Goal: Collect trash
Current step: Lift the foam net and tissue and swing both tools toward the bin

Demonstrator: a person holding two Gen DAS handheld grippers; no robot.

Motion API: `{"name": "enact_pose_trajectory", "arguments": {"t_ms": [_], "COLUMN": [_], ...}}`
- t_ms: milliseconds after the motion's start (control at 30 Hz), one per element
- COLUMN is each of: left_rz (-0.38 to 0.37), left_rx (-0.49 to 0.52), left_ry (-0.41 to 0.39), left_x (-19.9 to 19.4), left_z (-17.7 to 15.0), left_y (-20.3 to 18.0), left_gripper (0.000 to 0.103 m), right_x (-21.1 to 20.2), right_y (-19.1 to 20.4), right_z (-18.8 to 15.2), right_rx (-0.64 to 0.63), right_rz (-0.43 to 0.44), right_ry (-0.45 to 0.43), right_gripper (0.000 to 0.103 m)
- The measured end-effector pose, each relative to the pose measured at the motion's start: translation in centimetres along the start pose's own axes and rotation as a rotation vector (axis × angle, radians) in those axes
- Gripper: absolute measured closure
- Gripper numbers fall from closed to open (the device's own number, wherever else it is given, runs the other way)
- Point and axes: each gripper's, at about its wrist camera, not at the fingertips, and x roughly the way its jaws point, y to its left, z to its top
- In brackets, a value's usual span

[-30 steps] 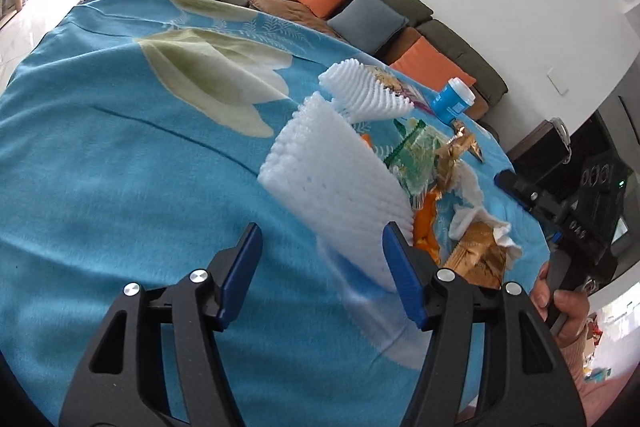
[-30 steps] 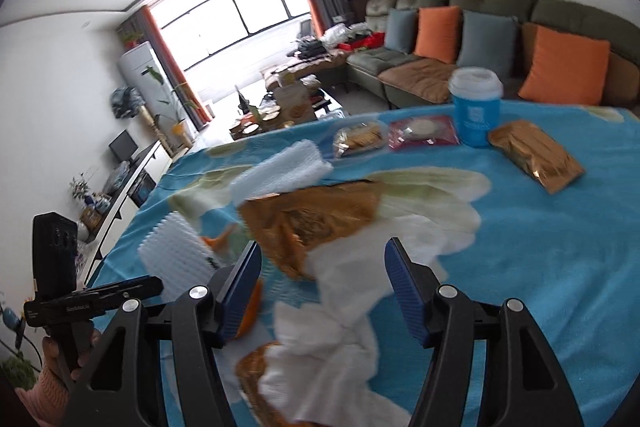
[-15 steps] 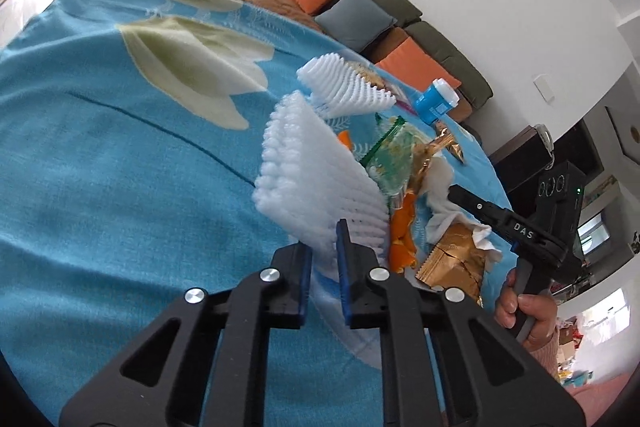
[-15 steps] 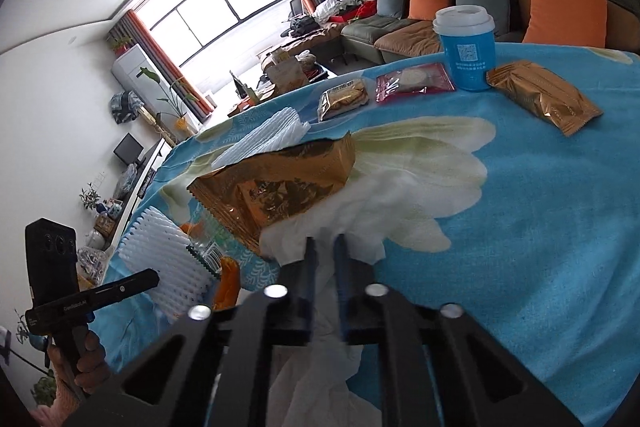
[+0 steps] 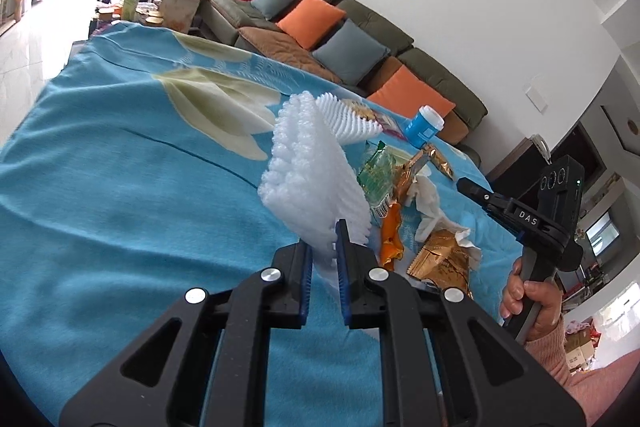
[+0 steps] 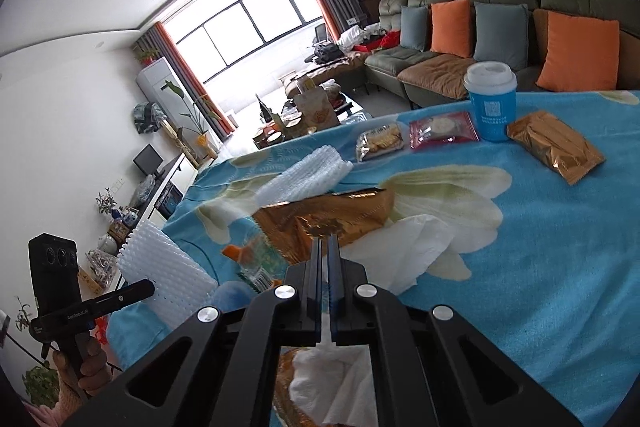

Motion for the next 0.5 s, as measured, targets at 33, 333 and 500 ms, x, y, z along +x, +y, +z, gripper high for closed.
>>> {"name": "enact_pose_trajectory", "arguments": {"t_ms": [33,333,500], "left_rz": [0.007,0.050,0.073], "left_rx": [-0.001,-0.025,-0.021], "left_ry": [-0.006,-0.017,-0.029], "left_x": [-0.5,-3.0,-4.1], "left_z": [-0.1,-1.4,-1.7], "left_y": [0.2,2.1,2.6], "left_gripper": [0.091,0.091,0.091], "right_x": [-0.1,2.3,3.5], "right_y": [0.2,-3.8,-4.3], "right_z": [0.0,-1.1,-1.5], "right_rx": [-0.006,0.147,0.191], "right_rz": [-0.007,-0.075,-0.007], "right_ry": [-0.001,0.066,0.102], "right_gripper": [0.100,0.044,0.097]}}
